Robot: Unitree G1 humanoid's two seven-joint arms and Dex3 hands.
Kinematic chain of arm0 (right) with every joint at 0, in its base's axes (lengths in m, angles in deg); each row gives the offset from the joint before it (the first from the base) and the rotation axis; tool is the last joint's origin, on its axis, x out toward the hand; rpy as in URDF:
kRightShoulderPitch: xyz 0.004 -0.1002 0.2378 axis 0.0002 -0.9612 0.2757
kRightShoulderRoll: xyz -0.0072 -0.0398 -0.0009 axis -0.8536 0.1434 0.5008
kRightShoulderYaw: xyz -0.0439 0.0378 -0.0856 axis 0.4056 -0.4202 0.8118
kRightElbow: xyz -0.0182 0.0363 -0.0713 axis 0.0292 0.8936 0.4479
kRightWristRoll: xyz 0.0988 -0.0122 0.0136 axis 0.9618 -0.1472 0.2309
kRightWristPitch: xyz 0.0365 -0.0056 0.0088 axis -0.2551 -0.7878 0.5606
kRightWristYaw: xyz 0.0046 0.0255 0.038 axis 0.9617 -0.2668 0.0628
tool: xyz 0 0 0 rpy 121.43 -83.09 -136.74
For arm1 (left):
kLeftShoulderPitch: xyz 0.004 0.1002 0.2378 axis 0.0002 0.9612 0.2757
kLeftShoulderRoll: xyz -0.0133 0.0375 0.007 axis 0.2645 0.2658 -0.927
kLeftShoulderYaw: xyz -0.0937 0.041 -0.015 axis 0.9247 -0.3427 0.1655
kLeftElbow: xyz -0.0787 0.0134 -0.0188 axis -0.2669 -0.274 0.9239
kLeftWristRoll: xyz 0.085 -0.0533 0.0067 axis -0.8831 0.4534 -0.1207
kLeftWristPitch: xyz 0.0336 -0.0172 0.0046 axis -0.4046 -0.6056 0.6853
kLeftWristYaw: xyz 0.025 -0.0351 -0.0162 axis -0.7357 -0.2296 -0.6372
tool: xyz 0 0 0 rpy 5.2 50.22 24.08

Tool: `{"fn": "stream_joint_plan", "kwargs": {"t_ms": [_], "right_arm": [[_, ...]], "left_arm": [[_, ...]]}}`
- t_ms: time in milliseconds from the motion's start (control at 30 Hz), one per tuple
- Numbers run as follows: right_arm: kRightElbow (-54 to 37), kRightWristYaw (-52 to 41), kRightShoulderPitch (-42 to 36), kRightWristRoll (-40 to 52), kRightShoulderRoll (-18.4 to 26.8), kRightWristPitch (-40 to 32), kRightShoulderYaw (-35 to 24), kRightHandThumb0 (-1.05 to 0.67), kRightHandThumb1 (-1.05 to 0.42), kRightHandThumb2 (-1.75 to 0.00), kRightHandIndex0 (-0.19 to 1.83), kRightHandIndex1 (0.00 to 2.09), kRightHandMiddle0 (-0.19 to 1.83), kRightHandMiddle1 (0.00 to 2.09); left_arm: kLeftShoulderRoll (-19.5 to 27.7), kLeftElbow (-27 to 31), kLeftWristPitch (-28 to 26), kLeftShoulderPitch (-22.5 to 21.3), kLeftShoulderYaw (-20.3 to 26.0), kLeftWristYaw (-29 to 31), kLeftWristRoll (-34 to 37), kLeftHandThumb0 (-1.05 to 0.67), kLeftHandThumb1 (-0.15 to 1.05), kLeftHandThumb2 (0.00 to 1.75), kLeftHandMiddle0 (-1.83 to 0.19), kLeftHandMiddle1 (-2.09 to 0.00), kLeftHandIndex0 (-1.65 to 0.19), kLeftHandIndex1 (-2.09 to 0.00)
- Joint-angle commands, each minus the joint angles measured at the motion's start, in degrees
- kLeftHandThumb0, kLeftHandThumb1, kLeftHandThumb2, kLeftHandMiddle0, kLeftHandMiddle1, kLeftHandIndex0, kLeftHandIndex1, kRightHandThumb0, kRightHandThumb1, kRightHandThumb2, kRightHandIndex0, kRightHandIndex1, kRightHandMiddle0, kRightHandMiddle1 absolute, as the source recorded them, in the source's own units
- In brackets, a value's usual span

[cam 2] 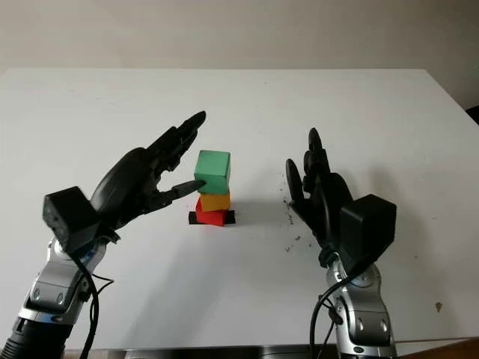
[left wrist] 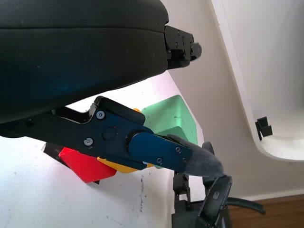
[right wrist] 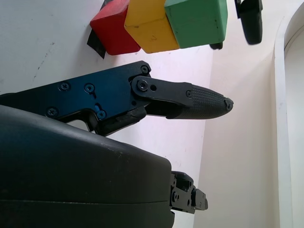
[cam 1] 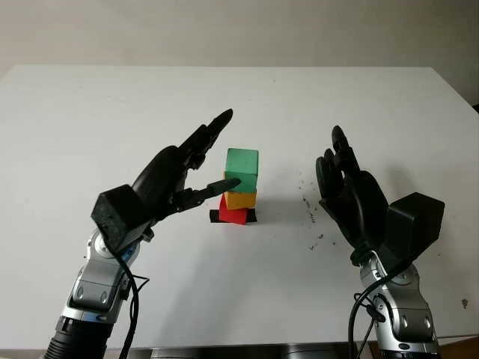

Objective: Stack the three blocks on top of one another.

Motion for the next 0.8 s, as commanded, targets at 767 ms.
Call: {"fn": "stream_joint_plan", "kwargs": {"t_ms": [767], "right_arm": [[3.1, 1.3, 4.1, -0.9, -1.6, 1.7, 2.7, -0.71, -1.05, -0.6, -0.19, 0.01, -0.17, 0.04]], "left_arm": [[-4.5, -6.9, 4.8, 3.8, 14.3, -8.4, 9.3, -0.79, 1.05, 0.59, 0.19, -0.01, 0.19, -0.01]]}}
